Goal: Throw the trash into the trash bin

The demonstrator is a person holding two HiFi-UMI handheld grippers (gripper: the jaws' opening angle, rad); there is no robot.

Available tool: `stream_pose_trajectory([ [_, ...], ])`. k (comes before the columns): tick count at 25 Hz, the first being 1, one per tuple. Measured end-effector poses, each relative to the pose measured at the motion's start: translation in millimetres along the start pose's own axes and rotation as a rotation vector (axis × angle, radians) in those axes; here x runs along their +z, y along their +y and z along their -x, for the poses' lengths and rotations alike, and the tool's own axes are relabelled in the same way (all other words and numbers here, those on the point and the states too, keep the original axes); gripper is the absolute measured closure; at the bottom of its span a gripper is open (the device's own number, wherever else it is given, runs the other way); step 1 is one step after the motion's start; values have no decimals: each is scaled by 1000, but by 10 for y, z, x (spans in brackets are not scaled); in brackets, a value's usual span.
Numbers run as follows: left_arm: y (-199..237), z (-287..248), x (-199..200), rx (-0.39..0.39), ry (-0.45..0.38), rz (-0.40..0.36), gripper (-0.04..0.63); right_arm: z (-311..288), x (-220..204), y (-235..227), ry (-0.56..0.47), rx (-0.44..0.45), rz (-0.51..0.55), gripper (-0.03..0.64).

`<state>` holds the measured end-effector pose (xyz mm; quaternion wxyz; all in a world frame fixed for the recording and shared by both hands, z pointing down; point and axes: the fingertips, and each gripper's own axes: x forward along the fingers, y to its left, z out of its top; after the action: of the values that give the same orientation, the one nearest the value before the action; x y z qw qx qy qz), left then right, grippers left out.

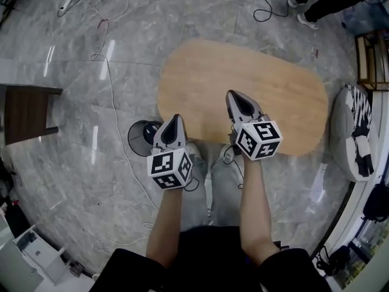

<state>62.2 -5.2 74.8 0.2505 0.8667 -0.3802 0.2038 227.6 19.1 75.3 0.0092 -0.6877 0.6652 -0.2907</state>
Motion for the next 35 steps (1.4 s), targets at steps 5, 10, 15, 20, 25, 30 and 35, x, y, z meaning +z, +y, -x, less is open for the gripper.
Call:
stream_pose_trajectory([
  [5,-706,76,565,-73,-69,-54,589,652,782,-446,-102,-83,45,607],
  [10,-1219,167,984,-116,-127,-79,589,1216,1492,-642,-225,-129,42,607],
  [15,-1761,142,1489,-176,-212,-146,589,1674,1924,-663,-327,-146,48,607],
  [20,-2285,168,2005,-227,-301,-201,589,2019,2350,-761,-403,-179,52,607],
  [25,-2833,239,2365,-278,-384,-238,589,2403,2732,-954,-438,-248,137,607],
  [30,-3197,325,2669,-314,-456,-276,589,2649,3035,-979,-471,-268,219,606],
  [35,-3409,342,2731,-307,-469,-330,589,2740,3159,-1004,-475,-282,268,606],
])
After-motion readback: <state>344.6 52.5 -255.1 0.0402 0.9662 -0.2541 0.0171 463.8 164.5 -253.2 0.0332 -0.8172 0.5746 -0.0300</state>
